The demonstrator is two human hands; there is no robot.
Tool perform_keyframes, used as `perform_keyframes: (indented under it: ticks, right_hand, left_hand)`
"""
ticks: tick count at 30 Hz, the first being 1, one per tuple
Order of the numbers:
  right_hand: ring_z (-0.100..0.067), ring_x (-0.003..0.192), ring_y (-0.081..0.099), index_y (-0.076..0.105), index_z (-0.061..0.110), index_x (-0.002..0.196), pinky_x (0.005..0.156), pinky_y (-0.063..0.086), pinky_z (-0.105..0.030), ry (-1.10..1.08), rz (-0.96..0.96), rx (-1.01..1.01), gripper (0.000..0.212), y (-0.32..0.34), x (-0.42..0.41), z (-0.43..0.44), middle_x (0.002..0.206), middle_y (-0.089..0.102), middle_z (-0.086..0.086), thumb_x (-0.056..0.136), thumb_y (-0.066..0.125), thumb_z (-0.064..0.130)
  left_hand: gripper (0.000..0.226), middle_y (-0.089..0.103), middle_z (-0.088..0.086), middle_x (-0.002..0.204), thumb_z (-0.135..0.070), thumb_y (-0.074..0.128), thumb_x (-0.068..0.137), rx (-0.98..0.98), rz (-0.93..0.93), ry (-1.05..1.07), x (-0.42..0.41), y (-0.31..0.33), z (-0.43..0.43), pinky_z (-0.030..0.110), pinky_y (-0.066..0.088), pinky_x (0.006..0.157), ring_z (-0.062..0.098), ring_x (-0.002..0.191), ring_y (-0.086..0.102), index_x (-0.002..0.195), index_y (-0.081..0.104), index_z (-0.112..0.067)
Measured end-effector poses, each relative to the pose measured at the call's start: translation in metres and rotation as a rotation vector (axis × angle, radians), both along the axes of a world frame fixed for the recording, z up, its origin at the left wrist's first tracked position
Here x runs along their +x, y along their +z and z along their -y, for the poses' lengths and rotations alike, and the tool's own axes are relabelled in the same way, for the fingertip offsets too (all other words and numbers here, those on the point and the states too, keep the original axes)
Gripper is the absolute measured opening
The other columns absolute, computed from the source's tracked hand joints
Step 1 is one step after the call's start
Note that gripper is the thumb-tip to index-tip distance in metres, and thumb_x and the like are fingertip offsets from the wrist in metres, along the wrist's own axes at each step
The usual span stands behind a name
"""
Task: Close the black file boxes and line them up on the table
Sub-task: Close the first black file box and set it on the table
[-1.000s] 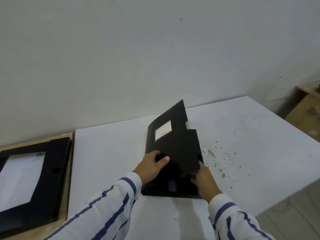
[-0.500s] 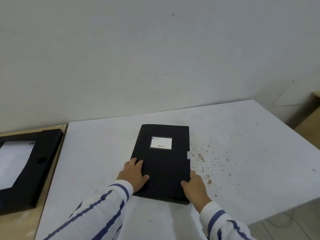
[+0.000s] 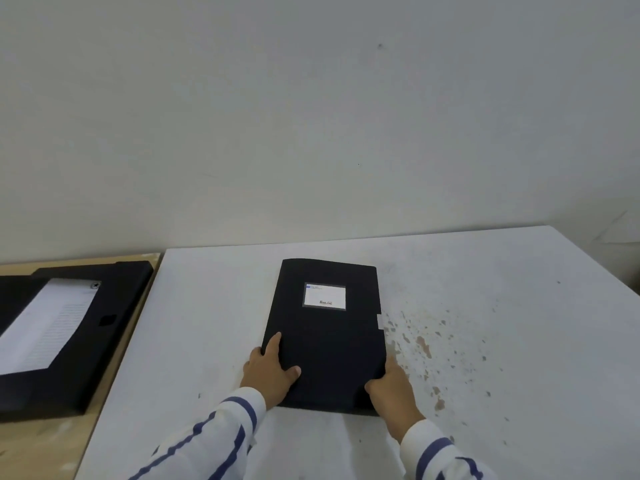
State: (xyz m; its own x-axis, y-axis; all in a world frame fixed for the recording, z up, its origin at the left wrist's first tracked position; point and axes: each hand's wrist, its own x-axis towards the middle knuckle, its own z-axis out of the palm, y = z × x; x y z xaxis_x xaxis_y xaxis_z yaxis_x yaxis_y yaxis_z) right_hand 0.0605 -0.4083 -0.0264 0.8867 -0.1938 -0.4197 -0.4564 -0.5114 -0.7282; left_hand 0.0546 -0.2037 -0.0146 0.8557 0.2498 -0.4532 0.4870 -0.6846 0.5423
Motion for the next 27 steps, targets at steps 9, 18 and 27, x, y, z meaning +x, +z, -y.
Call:
perform_keyframes:
  ticks: [9,18,27]
  right_hand:
    - [-0.028,0.112,0.053,0.020,0.025,0.149,0.087,0.047,-0.029,0.147,0.004,-0.028,0.069,0.011,0.087,-0.003,0.142,0.044,-0.007,0.089,0.043,0.001]
    - [-0.029,0.118,0.050,0.017,0.021,0.149,0.098,0.045,-0.036,0.184,-0.003,-0.132,0.062,0.007,0.130,-0.011,0.141,0.041,-0.009,0.093,0.043,0.013]
    - [-0.030,0.129,0.040,0.012,0.022,0.149,0.108,0.040,-0.042,0.227,-0.035,-0.168,0.062,0.003,0.141,-0.010,0.150,0.030,-0.008,0.095,0.041,0.017]
  left_hand:
    - [0.079,0.034,0.014,0.145,-0.043,0.056,0.088,-0.005,0.033,0.102,0.055,-0.007,0.002,0.045,0.044,0.105,0.035,0.127,0.043,0.149,0.008,-0.028]
    - [0.078,0.024,0.014,0.153,-0.044,0.052,0.090,0.050,0.037,0.106,0.095,-0.012,0.005,0.045,0.041,0.108,0.037,0.135,0.035,0.150,0.006,-0.027]
    - [0.078,0.016,0.014,0.156,-0.043,0.053,0.090,0.024,0.022,0.115,0.106,-0.011,0.008,0.046,0.035,0.110,0.038,0.140,0.027,0.150,0.006,-0.028]
